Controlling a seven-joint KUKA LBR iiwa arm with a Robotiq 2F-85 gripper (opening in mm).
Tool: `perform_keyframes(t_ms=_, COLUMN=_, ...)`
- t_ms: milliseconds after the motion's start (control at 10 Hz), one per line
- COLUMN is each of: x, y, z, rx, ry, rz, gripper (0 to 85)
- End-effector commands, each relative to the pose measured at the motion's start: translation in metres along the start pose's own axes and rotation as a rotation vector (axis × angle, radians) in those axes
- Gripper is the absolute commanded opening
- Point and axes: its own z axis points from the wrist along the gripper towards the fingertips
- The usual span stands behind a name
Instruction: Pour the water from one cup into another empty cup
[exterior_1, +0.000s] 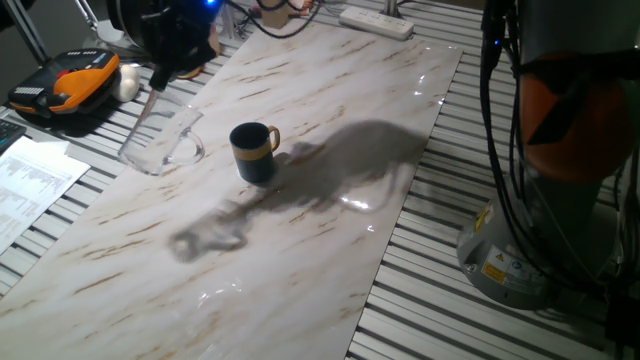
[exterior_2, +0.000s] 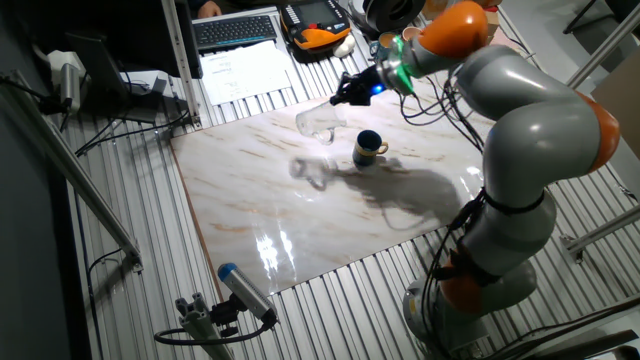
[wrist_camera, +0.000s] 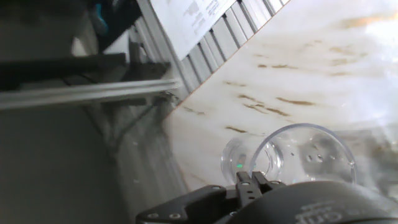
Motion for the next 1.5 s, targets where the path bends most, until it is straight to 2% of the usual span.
perform_keyframes(t_ms=0, x=0.002, y=0.003, z=0.004, rx=0.252, ry=-0.001, rz=-0.025, gripper=0.0)
perform_keyframes(t_ms=100, x=0.004, y=0.006, z=0.007, rx=0.324, ry=0.001, rz=-0.062, gripper=0.0)
perform_keyframes(t_ms=300, x=0.006, y=0.013, z=0.011, rx=0.524, ry=0.021, rz=-0.183, gripper=0.0)
perform_keyframes(t_ms=400, x=0.006, y=0.015, z=0.015, rx=0.588, ry=0.04, rz=-0.224, gripper=0.0)
perform_keyframes(t_ms=600, x=0.007, y=0.017, z=0.022, rx=0.646, ry=0.048, rz=-0.254, gripper=0.0)
perform_keyframes(t_ms=900, x=0.014, y=0.018, z=0.034, rx=0.711, ry=0.042, rz=-0.284, gripper=0.0)
perform_keyframes(t_ms=1100, x=0.015, y=0.014, z=0.035, rx=0.712, ry=0.018, rz=-0.308, gripper=0.0)
perform_keyframes(t_ms=1200, x=0.015, y=0.013, z=0.036, rx=0.731, ry=-0.006, rz=-0.325, gripper=0.0)
perform_keyframes(t_ms=1400, x=0.017, y=0.01, z=0.041, rx=0.733, ry=-0.027, rz=-0.333, gripper=0.0)
